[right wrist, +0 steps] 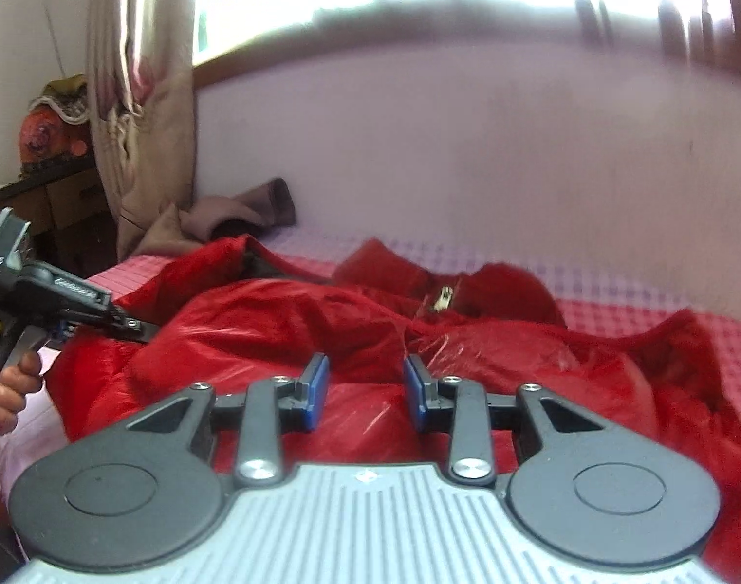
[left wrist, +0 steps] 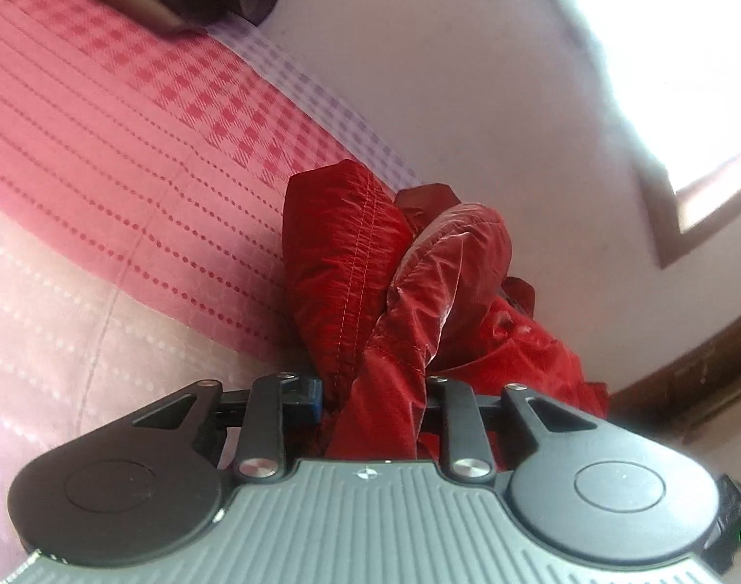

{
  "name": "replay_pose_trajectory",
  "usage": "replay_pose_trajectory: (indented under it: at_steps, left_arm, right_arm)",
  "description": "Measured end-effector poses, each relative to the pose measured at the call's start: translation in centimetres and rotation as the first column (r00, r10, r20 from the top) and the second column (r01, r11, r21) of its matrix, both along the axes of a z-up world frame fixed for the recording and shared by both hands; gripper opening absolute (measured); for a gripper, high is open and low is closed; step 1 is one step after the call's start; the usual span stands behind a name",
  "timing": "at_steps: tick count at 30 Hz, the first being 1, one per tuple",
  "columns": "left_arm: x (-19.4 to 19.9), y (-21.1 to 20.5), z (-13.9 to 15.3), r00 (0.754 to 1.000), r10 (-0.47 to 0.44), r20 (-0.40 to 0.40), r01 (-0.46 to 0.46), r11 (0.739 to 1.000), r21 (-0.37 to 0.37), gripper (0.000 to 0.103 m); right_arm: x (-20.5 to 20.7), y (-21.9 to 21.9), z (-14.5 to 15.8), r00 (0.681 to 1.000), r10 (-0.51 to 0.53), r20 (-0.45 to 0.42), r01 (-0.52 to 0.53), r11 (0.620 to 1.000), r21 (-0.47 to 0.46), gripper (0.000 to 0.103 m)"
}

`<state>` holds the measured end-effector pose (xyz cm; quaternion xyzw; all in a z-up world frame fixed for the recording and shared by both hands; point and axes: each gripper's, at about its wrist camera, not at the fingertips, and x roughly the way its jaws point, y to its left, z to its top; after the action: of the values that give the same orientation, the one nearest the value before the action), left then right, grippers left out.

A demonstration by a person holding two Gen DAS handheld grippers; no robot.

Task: Fold large clothes

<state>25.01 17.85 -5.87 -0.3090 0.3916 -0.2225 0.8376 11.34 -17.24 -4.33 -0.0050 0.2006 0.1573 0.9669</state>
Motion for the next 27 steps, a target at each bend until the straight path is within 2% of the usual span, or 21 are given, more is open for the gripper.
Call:
replay_pose_trajectory:
  at_steps: [4, 9, 12, 19, 24, 27]
  left_arm:
    - [-0.8, -0.6, 1.7, 0.999, 0.036, -0.009, -0.035, 0.999, 0.021, 0.025]
    - [-2.3, -1.8, 4.3, 0.998, 0.061, -0.005, -0.06, 0.997, 0.05, 0.024]
    - [-3.5, -3.2, 6.3, 0.998, 0.069, 0.002, -0.069, 0.997, 0.042, 0.023]
    - [-6.1, -9.4, 11.4, 0.996, 0.025, 0.082, -0.033, 0.994, 0.108, 0.023]
    - [-7.1, -15.1, 13.5, 0.991, -0.018, 0.132, -0.002, 0.989, 0.147, 0.024]
    - [-8.1, -19.1, 14.0, 0.98, -0.051, 0.191, 0.012, 0.98, 0.199, 0.025]
  right_arm:
    - [0.4, -0.2, -0.5, 1.0, 0.012, -0.019, -0.013, 0.999, -0.035, 0.025]
    - [2.2, -0.8, -1.9, 0.998, 0.0, -0.062, 0.0, 1.0, 0.001, 0.02]
    - [3.6, -1.1, -2.3, 0.996, 0.0, -0.087, 0.004, 0.999, 0.042, 0.02]
    - [6.5, -3.2, -3.8, 0.978, -0.005, -0.207, 0.05, 0.976, 0.211, 0.018]
    - [7.1, -4.8, -5.1, 0.967, 0.004, -0.257, 0.087, 0.936, 0.341, 0.018]
    - [7.4, -5.7, -5.7, 0.961, 0.015, -0.278, 0.102, 0.91, 0.401, 0.018]
